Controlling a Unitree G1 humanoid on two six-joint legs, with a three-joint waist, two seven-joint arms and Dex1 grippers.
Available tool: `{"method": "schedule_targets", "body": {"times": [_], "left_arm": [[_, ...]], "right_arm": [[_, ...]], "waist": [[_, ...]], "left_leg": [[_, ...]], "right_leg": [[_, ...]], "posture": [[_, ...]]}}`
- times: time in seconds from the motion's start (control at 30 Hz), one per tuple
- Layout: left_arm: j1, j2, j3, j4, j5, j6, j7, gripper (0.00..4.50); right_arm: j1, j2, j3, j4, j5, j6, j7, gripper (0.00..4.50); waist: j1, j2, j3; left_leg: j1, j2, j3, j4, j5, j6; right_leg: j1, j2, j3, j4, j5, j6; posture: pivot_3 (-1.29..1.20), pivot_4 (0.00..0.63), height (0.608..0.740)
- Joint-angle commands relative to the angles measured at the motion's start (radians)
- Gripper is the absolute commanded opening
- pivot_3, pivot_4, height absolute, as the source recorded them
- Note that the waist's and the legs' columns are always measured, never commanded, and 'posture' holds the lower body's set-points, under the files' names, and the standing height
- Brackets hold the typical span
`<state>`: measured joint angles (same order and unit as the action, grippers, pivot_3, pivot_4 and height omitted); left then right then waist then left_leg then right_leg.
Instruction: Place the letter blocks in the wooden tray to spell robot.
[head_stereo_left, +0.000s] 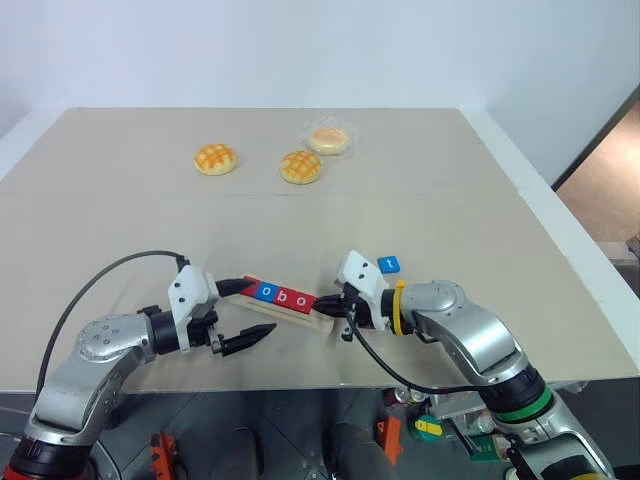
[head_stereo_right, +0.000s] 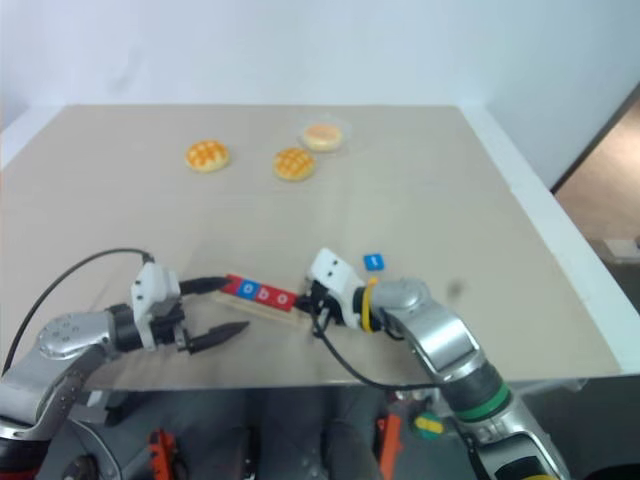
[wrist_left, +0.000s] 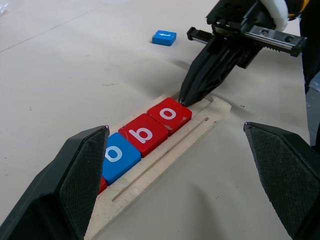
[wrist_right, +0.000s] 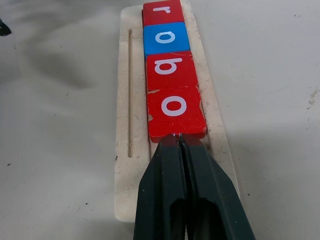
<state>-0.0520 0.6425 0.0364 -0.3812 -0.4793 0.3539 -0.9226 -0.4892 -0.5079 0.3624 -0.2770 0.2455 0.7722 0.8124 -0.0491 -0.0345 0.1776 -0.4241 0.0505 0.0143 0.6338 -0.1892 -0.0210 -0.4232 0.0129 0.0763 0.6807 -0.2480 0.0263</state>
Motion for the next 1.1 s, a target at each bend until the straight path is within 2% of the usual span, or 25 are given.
{"method": "schedule_targets", "body": {"times": [0.03, 0.23, 0.37, 0.57, 0.67, 0.7, 0.8, 1.1], "left_arm": [[0.006, 0.003, 0.015, -0.024, -0.002, -0.018, 0.004, 4.5], [0.003, 0.0, 0.012, -0.031, -0.009, -0.019, 0.003, 4.5], [-0.004, 0.005, 0.003, -0.043, -0.017, -0.015, -0.012, 4.5], [-0.037, 0.011, -0.015, -0.063, -0.03, 0.009, -0.033, 4.5], [-0.051, 0.026, -0.042, -0.078, -0.037, 0.022, -0.068, 4.5], [-0.055, 0.032, -0.05, -0.081, -0.04, 0.027, -0.08, 4.5], [-0.07, 0.054, -0.067, -0.084, -0.055, 0.046, -0.116, 4.5], [-0.15, 0.071, -0.097, -0.068, -0.067, 0.077, -0.172, 4.5]], "right_arm": [[-0.029, 0.009, 0.01, 0.002, -0.012, -0.027, 0.007, 0.02], [-0.062, 0.002, -0.036, 0.023, -0.001, -0.04, 0.02, 0.02], [-0.096, -0.014, -0.113, 0.006, 0.052, -0.006, 0.035, 1.14], [-0.116, -0.073, -0.215, 0.003, 0.116, 0.015, 0.071, 3.27], [-0.129, -0.123, -0.253, 0.096, 0.105, -0.045, 0.103, 4.35], [-0.137, -0.137, -0.261, 0.141, 0.092, -0.073, 0.108, 4.47], [-0.176, -0.154, -0.276, 0.293, 0.056, -0.101, 0.079, 4.47], [-0.267, -0.152, -0.217, 0.68, -0.048, -0.434, 0.265, 4.47]], "waist": [[0.0, 0.0, 0.0], [0.001, 0.0, 0.0], [0.001, 0.0, 0.0], [0.001, 0.0, 0.0], [0.001, 0.0, 0.0], [0.001, 0.0, 0.0], [0.001, 0.0, 0.0], [-0.002, 0.001, 0.001]], "left_leg": [[0.0, 0.0, 0.0, 0.0, 0.0, 0.0], [0.0, 0.0, 0.0, 0.0, 0.0, 0.0], [0.0, 0.0, 0.0, 0.0, 0.0, 0.0], [0.0, 0.0, 0.0, 0.0, 0.0, 0.0], [0.0, 0.0, 0.0, 0.0, 0.0, 0.0], [0.0, -0.001, 0.0, 0.0, 0.0, 0.0], [0.0, -0.001, 0.001, 0.0, 0.0, 0.0], [0.0, -0.001, 0.002, 0.0, 0.0, 0.001]], "right_leg": [[0.0, 0.0, 0.0, 0.0, 0.0, 0.0], [0.0, 0.0, 0.0, 0.0, 0.0, 0.0], [0.0, 0.0, 0.0, 0.0, 0.0, 0.0], [0.0, 0.0, 0.0, 0.0, 0.0, 0.0], [0.0, 0.0, 0.0, 0.0, 0.0, 0.0], [0.0, 0.0, 0.0, 0.0, 0.0, 0.0], [0.0, 0.0, 0.0, 0.0, 0.0, 0.0], [0.0, 0.0, 0.002, 0.0, 0.0, 0.0]], "posture": [[0.0, 0.15, 0.74], [0.0, 0.15, 0.74], [0.0, 0.15, 0.74], [0.0, 0.15, 0.74], [0.0, 0.15, 0.74], [0.0, 0.15, 0.74], [0.0, 0.15, 0.74], [0.0, 0.15, 0.74]]}}
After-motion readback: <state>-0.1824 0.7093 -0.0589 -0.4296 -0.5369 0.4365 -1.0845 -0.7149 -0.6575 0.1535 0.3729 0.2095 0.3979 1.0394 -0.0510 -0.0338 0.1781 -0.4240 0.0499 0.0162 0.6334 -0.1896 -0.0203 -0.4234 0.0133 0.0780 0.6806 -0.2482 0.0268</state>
